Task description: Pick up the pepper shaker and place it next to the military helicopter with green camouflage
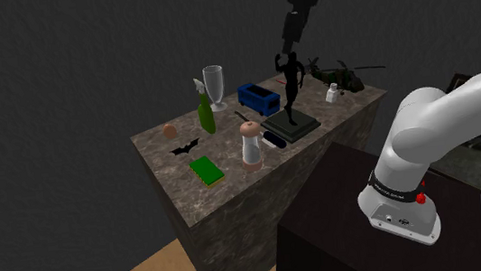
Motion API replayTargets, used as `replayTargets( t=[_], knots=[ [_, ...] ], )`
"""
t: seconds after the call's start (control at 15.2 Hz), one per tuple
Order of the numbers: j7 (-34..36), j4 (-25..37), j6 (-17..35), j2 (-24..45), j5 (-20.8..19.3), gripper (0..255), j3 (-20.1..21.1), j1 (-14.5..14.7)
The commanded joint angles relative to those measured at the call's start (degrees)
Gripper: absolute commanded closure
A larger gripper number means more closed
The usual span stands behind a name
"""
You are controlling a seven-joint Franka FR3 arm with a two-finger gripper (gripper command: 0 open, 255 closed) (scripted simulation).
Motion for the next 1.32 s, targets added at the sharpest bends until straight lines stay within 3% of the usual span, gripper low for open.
replayTargets(
  t=[0.0, 0.66, 1.25],
  knots=[
    [0.0, 0.0, 0.0, 0.0, 0.0, 0, 0.0, 0.0],
    [12.8, -7.3, 11.4, 9.5, 0.8, 0, 10.9, 0.3],
    [25.4, -8.0, 20.7, 23.8, -1.6, 0, 20.1, -0.8]
  ],
)
